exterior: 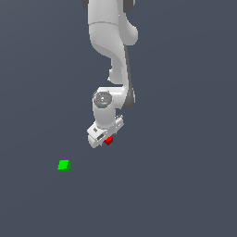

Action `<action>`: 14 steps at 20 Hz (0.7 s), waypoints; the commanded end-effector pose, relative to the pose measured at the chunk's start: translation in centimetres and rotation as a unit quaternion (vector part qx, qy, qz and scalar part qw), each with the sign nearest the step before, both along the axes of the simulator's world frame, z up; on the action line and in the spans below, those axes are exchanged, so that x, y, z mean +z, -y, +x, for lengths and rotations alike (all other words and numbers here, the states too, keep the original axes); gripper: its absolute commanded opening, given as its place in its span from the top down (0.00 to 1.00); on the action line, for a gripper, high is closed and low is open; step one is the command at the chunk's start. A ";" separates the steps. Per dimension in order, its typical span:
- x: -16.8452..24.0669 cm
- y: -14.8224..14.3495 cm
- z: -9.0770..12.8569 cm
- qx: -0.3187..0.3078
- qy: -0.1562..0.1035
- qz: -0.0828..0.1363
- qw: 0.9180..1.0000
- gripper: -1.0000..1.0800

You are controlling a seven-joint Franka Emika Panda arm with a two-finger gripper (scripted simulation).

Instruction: Stack the red cube on top of the green cube.

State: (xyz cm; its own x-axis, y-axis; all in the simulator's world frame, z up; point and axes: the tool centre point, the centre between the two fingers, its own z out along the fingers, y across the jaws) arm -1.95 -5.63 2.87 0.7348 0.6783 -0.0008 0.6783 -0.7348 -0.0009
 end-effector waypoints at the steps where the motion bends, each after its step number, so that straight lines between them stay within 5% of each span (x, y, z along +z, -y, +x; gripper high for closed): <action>1: -0.7 0.0 0.1 0.000 0.001 0.000 1.000 0.04; 4: -0.9 0.0 0.1 0.000 0.001 0.000 1.000 0.04; 5: -0.9 0.0 0.1 0.000 0.001 0.000 1.000 1.00; 14: -0.9 0.0 0.1 0.000 0.001 0.000 1.000 1.00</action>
State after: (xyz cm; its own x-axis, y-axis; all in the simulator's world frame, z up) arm -1.83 -5.68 2.03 0.7353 0.6777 -0.0002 0.6777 -0.7353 0.0004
